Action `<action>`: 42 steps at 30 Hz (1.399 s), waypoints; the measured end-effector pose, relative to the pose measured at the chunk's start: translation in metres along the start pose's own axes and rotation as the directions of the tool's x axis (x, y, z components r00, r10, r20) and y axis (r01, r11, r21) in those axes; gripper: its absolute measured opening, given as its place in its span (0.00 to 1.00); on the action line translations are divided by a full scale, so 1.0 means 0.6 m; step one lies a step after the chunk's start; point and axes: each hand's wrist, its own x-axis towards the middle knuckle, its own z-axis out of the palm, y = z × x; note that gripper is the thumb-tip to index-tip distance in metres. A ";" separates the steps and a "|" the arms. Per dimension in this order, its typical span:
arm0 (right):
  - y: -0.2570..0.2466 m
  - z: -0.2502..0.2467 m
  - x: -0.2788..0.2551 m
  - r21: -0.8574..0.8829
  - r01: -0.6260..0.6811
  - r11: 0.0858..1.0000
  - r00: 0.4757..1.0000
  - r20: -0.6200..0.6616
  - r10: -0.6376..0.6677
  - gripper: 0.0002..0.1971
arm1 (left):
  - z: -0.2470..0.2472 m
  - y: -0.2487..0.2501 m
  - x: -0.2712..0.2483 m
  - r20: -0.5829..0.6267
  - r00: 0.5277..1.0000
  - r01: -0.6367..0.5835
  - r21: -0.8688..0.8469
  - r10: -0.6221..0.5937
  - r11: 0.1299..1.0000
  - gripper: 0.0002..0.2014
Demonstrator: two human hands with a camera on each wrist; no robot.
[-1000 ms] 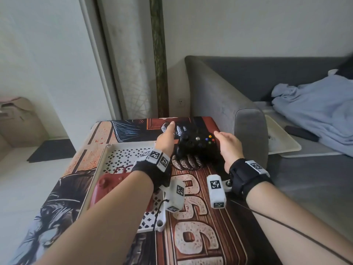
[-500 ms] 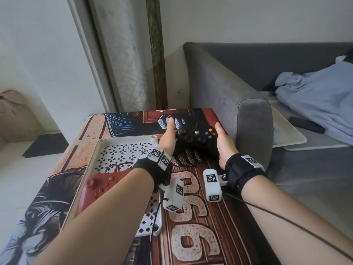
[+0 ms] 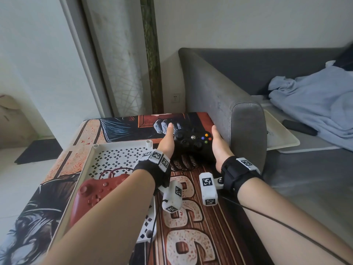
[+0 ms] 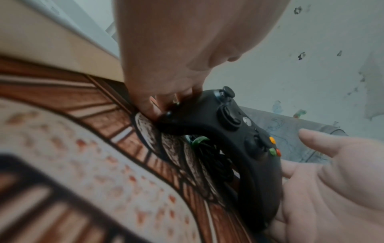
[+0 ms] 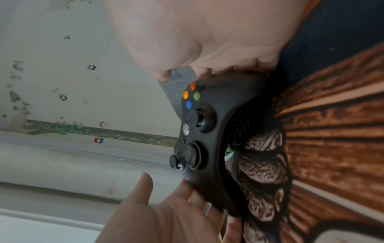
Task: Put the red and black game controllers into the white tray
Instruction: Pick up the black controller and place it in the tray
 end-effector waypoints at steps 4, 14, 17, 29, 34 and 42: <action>0.001 0.001 0.001 0.010 -0.012 1.000 1.000 -0.005 0.012 0.36 | 0.005 -0.001 0.007 -0.002 1.000 -0.006 0.068 0.006 0.998 0.70; -0.006 -0.001 -0.002 0.014 -0.029 0.999 1.000 -0.009 0.029 0.36 | 0.014 0.007 0.003 -0.006 1.000 -0.030 0.068 0.031 0.997 0.58; -0.006 0.003 -0.004 0.021 -0.027 0.999 0.999 -0.022 0.028 0.36 | 0.009 -0.001 0.021 -0.016 1.000 0.008 0.035 -0.008 0.999 0.62; -0.029 0.027 -0.040 0.025 -0.031 0.999 0.999 -0.032 0.032 0.37 | -0.015 0.026 0.009 -0.077 0.997 0.025 -0.103 -0.033 0.994 0.71; -0.059 0.056 -0.076 0.050 0.015 0.999 1.000 -0.001 -0.015 0.36 | -0.064 0.050 0.005 -0.064 0.998 -0.018 0.006 0.018 1.000 0.70; -0.082 0.132 -0.133 0.012 0.071 0.997 0.994 0.078 -0.072 0.35 | -0.160 0.095 -0.060 -0.122 0.991 -0.046 0.011 0.047 0.999 0.64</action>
